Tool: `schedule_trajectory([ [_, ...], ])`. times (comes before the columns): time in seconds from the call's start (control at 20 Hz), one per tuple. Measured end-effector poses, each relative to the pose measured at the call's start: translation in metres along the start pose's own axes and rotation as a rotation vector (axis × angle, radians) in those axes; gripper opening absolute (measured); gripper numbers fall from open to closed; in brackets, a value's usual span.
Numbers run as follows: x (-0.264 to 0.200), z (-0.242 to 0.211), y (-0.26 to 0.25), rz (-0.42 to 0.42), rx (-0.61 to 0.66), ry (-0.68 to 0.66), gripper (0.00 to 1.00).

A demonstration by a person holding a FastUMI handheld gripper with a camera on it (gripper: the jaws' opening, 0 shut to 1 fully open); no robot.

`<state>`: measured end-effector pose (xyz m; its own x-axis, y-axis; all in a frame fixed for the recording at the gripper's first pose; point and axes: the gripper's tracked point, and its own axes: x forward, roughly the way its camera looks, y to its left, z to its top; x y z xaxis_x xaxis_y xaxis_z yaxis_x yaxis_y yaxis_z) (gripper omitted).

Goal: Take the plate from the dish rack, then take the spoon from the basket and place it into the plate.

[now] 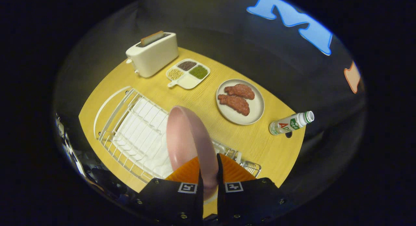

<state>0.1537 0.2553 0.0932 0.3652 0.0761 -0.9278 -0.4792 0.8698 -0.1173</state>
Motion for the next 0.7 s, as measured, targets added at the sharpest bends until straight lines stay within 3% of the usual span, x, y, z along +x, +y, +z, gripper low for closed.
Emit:
schedule_trajectory([
  [0.3, -0.01, -0.005, 0.013, 0.091, 0.031, -0.055, 0.17],
  [0.7, -0.051, -0.04, 0.016, 0.267, 0.263, -0.087, 0.17],
])
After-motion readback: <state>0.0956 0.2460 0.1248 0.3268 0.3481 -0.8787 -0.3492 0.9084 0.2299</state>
